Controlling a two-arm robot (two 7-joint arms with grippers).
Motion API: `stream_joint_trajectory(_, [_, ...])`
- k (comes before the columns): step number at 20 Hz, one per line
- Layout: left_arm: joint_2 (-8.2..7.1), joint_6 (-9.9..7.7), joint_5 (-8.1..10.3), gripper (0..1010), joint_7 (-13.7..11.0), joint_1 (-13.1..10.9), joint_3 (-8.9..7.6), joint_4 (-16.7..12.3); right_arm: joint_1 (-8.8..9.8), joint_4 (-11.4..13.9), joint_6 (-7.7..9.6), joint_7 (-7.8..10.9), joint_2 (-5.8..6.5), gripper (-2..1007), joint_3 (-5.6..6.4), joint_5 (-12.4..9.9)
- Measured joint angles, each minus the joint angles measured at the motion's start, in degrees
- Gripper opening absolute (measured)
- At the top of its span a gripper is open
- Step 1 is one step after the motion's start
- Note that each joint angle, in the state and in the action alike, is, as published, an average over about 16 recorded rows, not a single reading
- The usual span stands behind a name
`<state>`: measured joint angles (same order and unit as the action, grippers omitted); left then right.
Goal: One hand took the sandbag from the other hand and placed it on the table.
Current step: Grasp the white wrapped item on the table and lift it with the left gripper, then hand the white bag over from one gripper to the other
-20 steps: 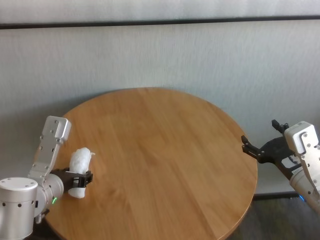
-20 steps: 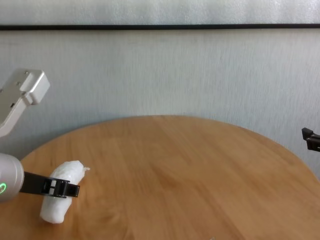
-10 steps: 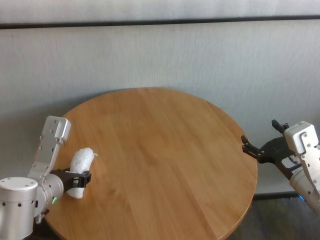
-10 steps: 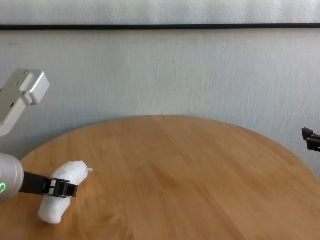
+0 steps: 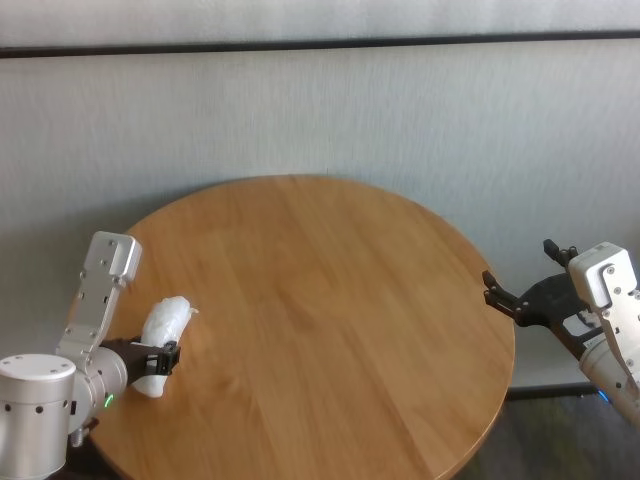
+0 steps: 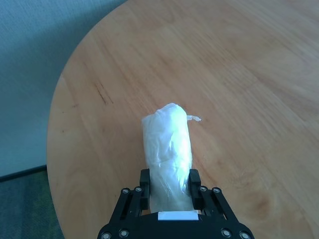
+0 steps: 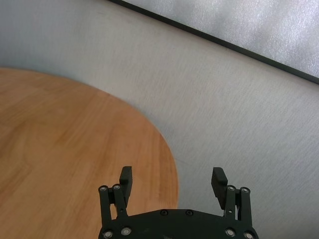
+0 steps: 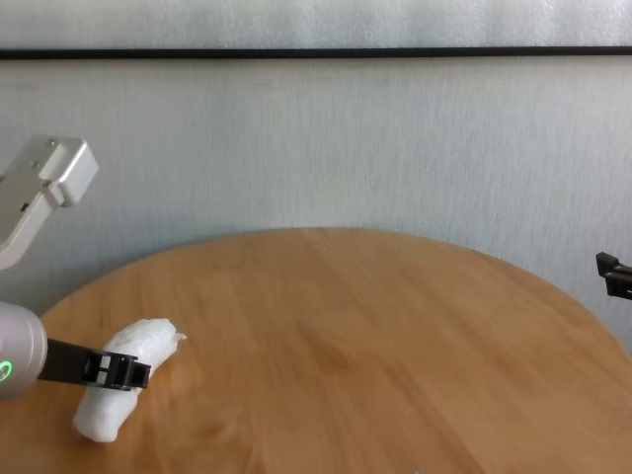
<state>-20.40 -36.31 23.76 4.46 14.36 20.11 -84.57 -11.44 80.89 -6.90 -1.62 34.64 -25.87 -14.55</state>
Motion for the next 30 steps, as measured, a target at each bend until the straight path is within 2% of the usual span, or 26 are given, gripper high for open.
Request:
stream_joint_trajectory(19, [-0.01, 0.25, -0.08, 444, -0.5, -0.1, 0.06, -0.1, 0.00, 0.0, 0.00, 0.00, 0.00, 1001, 0.00, 0.0])
stream_joint_trajectory(24, [-0.17, 1.86, -0.34, 444, -2.3, 0.1, 0.35, -0.4, 0.00, 0.0, 0.00, 0.00, 0.00, 1001, 0.00, 0.0])
stream_joint_trajectory(30, [-0.07, 5.59, -1.13, 444, -5.5, 1.3, 0.97, -0.4, 0.00, 0.0, 0.00, 0.00, 0.00, 1001, 0.00, 0.0])
